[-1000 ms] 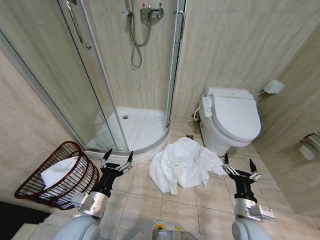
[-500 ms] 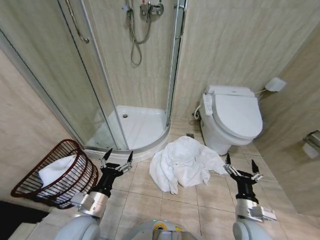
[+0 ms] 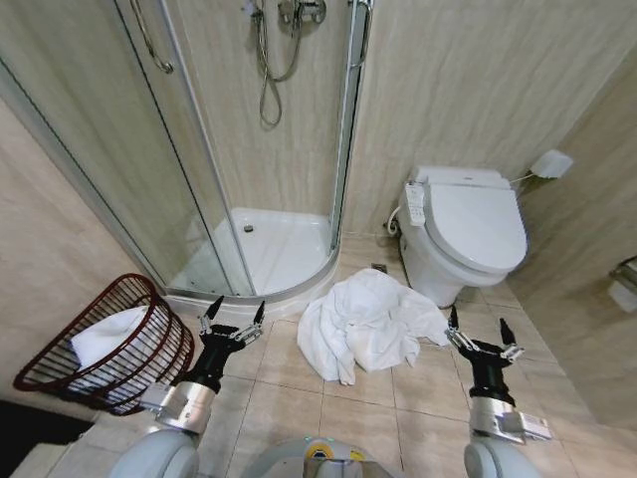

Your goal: Discard the used towel into the hamper.

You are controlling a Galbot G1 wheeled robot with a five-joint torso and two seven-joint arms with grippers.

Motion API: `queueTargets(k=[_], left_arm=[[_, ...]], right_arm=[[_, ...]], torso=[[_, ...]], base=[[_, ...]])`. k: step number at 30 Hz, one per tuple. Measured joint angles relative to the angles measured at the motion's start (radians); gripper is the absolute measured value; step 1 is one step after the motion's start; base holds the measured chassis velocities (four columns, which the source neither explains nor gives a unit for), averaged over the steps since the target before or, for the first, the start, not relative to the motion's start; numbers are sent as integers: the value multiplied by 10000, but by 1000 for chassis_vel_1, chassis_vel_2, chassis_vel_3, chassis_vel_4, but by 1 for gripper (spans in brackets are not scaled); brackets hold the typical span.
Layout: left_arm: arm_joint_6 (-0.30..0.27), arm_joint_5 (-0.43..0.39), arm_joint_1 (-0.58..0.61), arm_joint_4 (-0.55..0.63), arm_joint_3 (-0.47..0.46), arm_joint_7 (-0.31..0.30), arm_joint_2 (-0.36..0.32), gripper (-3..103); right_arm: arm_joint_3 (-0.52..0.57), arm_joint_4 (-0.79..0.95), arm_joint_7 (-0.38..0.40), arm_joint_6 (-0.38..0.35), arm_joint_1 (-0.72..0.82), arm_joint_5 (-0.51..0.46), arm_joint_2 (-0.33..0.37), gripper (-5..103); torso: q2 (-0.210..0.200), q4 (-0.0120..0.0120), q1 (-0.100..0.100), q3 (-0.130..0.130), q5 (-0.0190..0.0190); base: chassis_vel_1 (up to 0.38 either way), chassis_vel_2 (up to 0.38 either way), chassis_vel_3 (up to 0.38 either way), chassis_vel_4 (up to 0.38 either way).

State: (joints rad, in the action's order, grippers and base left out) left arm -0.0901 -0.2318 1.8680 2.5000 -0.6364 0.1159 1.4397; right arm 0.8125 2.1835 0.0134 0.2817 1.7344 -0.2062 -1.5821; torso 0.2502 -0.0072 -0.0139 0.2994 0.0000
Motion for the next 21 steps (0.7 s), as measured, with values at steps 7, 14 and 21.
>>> queueTargets(k=[7, 14, 21], left_arm=[[0, 0, 0, 0, 0, 0, 0, 99], [0, 0, 0, 0, 0, 0, 0, 99], [0, 0, 1, 0, 0, 0, 0, 99]], right_arm=[[13, -1, -5, -13, 4, 2, -5, 100], [-29, 21, -12, -148, 42, 61, -54, 100], [-51, 19, -69, -118, 52, 76, -78, 100]], torso=[[-255, 0, 84, -169, 0], [-331, 0, 100, -235, 0], [-311, 0, 94, -225, -1]], base=[[0, 0, 0, 0], [0, 0, 0, 0], [-20, 16, 15, -17]])
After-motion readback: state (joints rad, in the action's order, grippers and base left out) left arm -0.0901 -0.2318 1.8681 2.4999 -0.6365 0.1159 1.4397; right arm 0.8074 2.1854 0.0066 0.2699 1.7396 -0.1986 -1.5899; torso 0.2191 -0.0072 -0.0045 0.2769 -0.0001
